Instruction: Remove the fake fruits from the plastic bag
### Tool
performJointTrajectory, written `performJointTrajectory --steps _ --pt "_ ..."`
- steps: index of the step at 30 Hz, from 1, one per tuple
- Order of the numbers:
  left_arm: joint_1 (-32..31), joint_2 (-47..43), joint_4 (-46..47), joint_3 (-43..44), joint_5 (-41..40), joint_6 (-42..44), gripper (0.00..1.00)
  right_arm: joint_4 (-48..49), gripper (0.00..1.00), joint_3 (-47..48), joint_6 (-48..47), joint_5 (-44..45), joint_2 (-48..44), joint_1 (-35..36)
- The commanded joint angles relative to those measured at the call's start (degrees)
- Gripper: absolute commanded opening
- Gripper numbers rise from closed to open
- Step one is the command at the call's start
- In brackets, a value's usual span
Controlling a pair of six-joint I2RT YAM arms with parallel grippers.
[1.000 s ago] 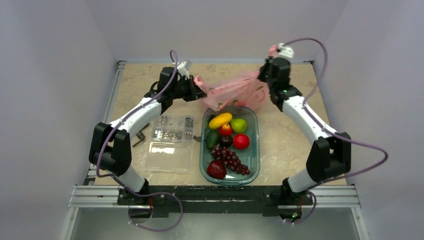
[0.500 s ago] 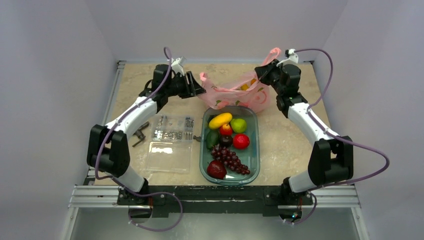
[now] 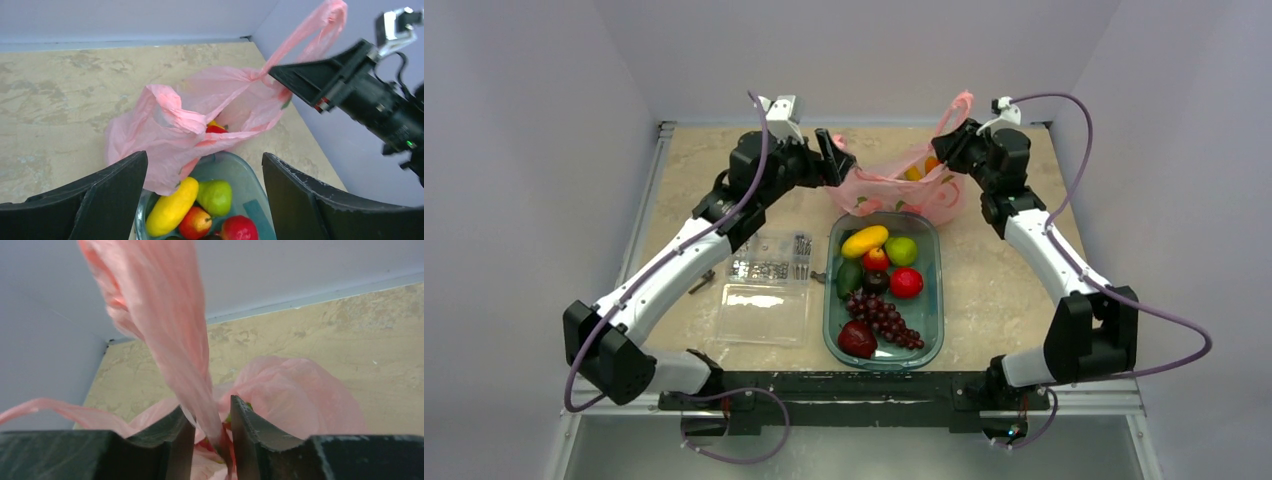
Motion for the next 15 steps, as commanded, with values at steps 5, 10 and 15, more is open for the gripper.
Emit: performJointTrajectory --steps 5,10,15 --pt "-0.51 9.29 -8.19 10.75 -11.85 -5.06 0.83 -7.83 0.58 4.48 -8.01 6.01 -5.09 0.45" --pt "-0.55 11.33 -5.82 11.69 -11.01 -3.41 0.8 -8.84 0.79 8.63 -14.64 2.35 -3.36 0.84" --pt "-0.56 13.88 -6.73 15.53 -12.23 -0.3 0.85 -9.07 0.92 16.19 -19.64 2.18 3.63 1.63"
